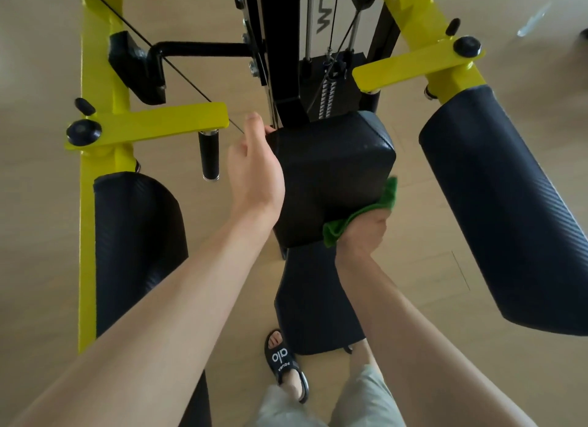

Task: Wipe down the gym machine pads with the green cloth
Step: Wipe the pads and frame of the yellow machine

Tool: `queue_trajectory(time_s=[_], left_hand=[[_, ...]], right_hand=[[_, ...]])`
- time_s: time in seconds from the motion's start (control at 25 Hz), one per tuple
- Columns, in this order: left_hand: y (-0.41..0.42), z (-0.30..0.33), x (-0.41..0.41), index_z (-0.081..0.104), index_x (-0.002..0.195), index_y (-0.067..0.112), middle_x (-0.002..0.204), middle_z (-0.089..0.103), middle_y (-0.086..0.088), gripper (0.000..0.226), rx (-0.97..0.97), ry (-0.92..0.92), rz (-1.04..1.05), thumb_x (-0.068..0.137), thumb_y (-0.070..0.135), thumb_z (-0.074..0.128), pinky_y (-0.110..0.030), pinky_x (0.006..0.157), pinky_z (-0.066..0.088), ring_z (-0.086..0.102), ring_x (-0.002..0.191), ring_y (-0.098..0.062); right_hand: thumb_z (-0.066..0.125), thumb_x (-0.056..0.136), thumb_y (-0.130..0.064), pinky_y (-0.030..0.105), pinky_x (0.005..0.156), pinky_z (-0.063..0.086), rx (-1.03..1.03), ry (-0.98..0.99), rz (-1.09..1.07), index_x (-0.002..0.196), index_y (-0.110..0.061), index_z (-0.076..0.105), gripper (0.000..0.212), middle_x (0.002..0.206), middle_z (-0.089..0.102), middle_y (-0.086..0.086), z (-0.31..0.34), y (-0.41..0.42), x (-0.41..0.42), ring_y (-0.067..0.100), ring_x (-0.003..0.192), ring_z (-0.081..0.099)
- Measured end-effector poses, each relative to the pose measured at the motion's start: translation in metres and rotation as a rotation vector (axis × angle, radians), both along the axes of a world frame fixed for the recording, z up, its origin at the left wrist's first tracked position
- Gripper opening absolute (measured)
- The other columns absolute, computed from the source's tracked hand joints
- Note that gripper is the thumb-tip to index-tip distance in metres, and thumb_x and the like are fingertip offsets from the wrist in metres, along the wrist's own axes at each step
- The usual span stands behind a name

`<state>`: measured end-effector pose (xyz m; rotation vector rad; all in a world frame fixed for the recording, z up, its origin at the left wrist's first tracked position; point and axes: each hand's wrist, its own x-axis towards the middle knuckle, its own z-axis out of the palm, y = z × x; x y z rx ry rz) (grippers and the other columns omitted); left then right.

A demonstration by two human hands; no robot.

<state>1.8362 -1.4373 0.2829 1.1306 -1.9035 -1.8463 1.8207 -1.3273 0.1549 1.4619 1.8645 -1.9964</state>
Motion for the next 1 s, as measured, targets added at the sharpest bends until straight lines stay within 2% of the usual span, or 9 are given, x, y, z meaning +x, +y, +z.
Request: queue_trajectory(time_s=[0.12, 0.2, 0.32, 0.44, 0.52, 0.64, 0.72, 0.88, 1.0], left_hand=[[0.002, 0.007, 0.000, 0.042, 0.078, 0.030, 0.077, 0.041, 0.015, 0.033, 0.011, -0.009, 0.023, 0.106, 0.045, 0.035, 0.006, 0.052, 0.034, 0.050, 0.062, 0.016], [0.005, 0.011, 0.002, 0.045, 0.081, 0.031, 0.079, 0.042, 0.016, 0.031, 0.025, -0.018, 0.022, 0.106, 0.046, 0.033, -0.002, 0.055, 0.039, 0.046, 0.069, 0.005], [0.004, 0.018, 0.007, 0.048, 0.099, 0.031, 0.087, 0.043, 0.022, 0.030, 0.015, -0.027, -0.023, 0.106, 0.051, 0.026, -0.009, 0.070, 0.030, 0.043, 0.078, 0.007], [-0.001, 0.027, 0.016, 0.048, 0.138, 0.022, 0.133, 0.056, 0.010, 0.052, -0.066, -0.078, -0.160, 0.107, 0.051, 0.019, -0.019, 0.097, 0.023, 0.052, 0.122, -0.007], [-0.005, 0.035, 0.020, 0.036, 0.153, 0.016, 0.156, 0.043, -0.006, 0.063, -0.113, -0.169, -0.256, 0.106, 0.053, 0.017, -0.025, 0.102, 0.024, 0.038, 0.144, -0.022], [-0.017, 0.039, 0.030, 0.048, 0.140, 0.017, 0.138, 0.055, -0.011, 0.057, -0.237, -0.219, -0.406, 0.106, 0.052, 0.019, -0.034, 0.101, 0.032, 0.047, 0.133, -0.030], [-0.025, 0.039, 0.037, 0.053, 0.116, 0.018, 0.109, 0.061, -0.003, 0.036, -0.443, -0.114, -0.457, 0.105, 0.044, 0.030, -0.035, 0.088, 0.040, 0.057, 0.111, -0.026], [-0.025, 0.040, 0.048, 0.056, 0.115, 0.015, 0.112, 0.061, -0.002, 0.026, -1.063, 0.156, -0.593, 0.091, 0.027, 0.054, -0.039, 0.089, 0.049, 0.058, 0.104, -0.023], [-0.001, 0.058, 0.046, 0.057, 0.120, 0.019, 0.117, 0.063, 0.001, 0.033, -1.109, 0.272, -0.848, 0.089, 0.025, 0.058, -0.037, 0.089, 0.051, 0.060, 0.108, -0.019]], right_hand=[[0.016, 0.099, -0.051, 0.041, 0.089, 0.047, -0.071, -0.118, -0.024, 0.104, -0.022, 0.066, 0.057, 0.105, 0.057, 0.005, -0.017, -0.006, -0.004, 0.024, 0.092, 0.058], [0.021, 0.104, -0.039, 0.037, 0.075, 0.047, -0.209, -0.187, 0.090, 0.080, -0.031, 0.044, 0.034, 0.083, 0.057, 0.001, -0.016, -0.015, 0.007, 0.017, 0.063, 0.062], [0.033, 0.103, -0.016, 0.039, 0.077, 0.058, -0.567, -0.320, 0.044, 0.079, -0.018, 0.050, 0.029, 0.049, 0.062, 0.003, 0.007, -0.050, 0.046, 0.016, 0.045, 0.063], [0.045, 0.097, -0.019, 0.045, 0.089, 0.059, -0.681, -0.478, 0.166, 0.109, -0.008, 0.062, 0.023, 0.092, 0.075, 0.016, 0.024, -0.083, 0.065, 0.032, 0.088, 0.070], [0.047, 0.094, -0.022, 0.035, 0.073, 0.061, -0.788, -0.486, 0.252, 0.103, -0.007, 0.066, 0.026, 0.086, 0.073, 0.016, 0.046, -0.079, 0.060, 0.031, 0.076, 0.068], [0.042, 0.095, -0.029, 0.022, 0.046, 0.048, -0.895, -0.410, 0.405, 0.102, -0.010, 0.067, 0.032, 0.093, 0.069, 0.016, 0.074, -0.051, 0.065, 0.025, 0.066, 0.061], [0.042, 0.097, -0.032, 0.024, 0.050, 0.047, -0.829, -0.380, 0.525, 0.101, -0.012, 0.065, 0.031, 0.094, 0.069, 0.015, 0.086, -0.021, 0.071, 0.026, 0.073, 0.062], [0.043, 0.099, -0.050, 0.046, 0.098, 0.051, -0.811, -0.210, 0.751, 0.119, -0.005, 0.068, 0.055, 0.112, 0.074, 0.019, 0.126, 0.040, 0.060, 0.035, 0.105, 0.069], [0.056, 0.095, -0.055, 0.046, 0.102, 0.048, -0.766, -0.093, 0.860, 0.120, -0.005, 0.069, 0.057, 0.115, 0.072, 0.016, 0.163, 0.074, 0.044, 0.033, 0.108, 0.067]])
